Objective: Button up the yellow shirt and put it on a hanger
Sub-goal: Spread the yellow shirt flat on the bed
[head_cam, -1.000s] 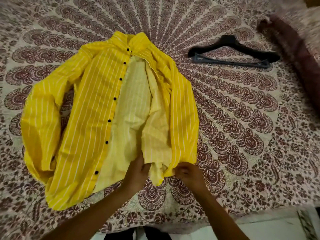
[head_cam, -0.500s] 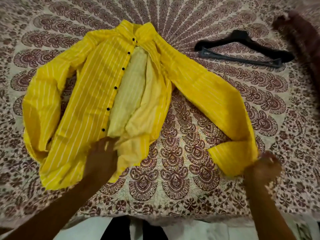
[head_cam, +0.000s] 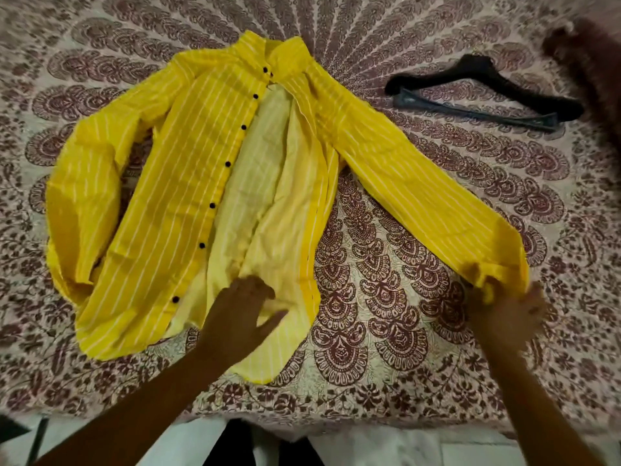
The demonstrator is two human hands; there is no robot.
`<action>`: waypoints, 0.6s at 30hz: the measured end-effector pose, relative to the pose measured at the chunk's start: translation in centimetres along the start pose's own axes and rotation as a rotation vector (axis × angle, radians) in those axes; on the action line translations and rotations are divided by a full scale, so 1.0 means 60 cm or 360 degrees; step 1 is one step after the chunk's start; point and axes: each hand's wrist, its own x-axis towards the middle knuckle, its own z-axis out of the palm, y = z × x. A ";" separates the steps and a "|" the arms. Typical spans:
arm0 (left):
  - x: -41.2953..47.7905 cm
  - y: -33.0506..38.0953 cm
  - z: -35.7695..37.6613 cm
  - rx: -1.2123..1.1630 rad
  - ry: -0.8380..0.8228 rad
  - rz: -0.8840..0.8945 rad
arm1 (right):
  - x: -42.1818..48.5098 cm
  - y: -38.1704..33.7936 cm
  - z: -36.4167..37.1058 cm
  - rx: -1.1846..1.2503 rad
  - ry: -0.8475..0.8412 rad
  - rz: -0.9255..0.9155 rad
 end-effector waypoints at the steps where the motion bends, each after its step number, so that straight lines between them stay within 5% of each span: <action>1: -0.007 0.006 0.002 0.0080 -0.0069 0.0172 | -0.024 -0.018 0.005 0.0076 0.0075 -0.0221; 2: -0.017 0.011 0.007 0.0179 -0.0139 0.0348 | -0.057 -0.038 0.019 0.0165 0.0084 -0.0437; 4: -0.034 0.007 0.021 0.0374 -0.0324 0.0540 | -0.140 -0.090 0.051 0.0455 -0.0349 -0.0652; 7: -0.044 -0.005 0.038 0.0398 -0.0409 0.0340 | -0.239 -0.150 0.094 0.0856 -0.1025 -0.0474; 15: -0.048 -0.016 -0.025 -0.1111 0.0545 -0.0863 | -0.308 -0.242 0.103 0.1078 -0.1408 -0.0309; 18: -0.042 -0.027 -0.041 -0.1623 0.0492 -0.1229 | -0.322 -0.268 0.102 0.1343 -0.1250 -0.0216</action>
